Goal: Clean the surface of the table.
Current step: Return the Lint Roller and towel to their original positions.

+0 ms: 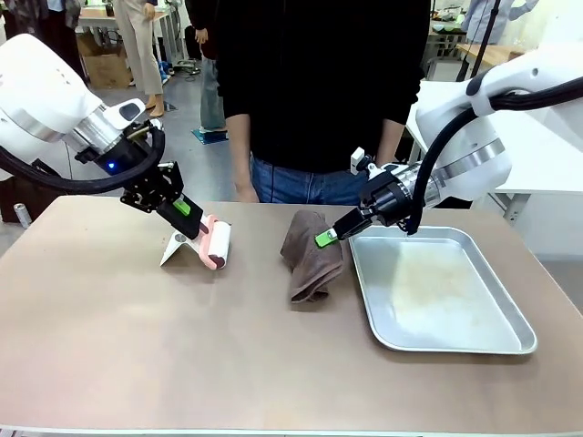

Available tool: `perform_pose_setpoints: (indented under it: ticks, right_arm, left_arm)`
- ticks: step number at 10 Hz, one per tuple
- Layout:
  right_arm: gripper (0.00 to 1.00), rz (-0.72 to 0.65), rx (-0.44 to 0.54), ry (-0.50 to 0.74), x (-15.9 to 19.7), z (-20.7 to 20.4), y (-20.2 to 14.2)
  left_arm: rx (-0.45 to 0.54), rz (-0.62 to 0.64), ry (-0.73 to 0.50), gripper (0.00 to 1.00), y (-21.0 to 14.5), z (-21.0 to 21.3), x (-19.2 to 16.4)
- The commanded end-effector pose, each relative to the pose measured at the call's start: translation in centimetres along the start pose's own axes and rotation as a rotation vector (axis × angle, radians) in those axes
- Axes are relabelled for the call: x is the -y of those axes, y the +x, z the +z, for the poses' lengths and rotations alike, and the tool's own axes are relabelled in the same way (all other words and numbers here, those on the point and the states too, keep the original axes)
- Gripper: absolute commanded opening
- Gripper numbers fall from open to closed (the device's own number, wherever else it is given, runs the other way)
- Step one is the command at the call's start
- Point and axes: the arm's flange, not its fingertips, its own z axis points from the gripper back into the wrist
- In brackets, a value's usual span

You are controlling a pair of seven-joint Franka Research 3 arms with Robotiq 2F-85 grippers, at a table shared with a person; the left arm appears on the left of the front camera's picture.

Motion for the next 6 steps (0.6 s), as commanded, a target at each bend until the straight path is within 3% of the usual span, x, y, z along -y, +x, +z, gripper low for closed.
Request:
perform_pose_setpoints:
  ticks: [1, 6]
  right_arm:
    - [0.08, 0.009, 0.003, 0.011, -0.1, -0.2, 0.4]
    - [0.08, 0.003, 0.013, 0.051, 0.0, 0.0, -0.1]
  left_arm:
    - [0.024, -0.024, 0.011, 0.23, 0.1, -0.7, 0.2]
    - [0.023, 0.037, 0.007, 0.23, 1.6, -2.0, -1.2]
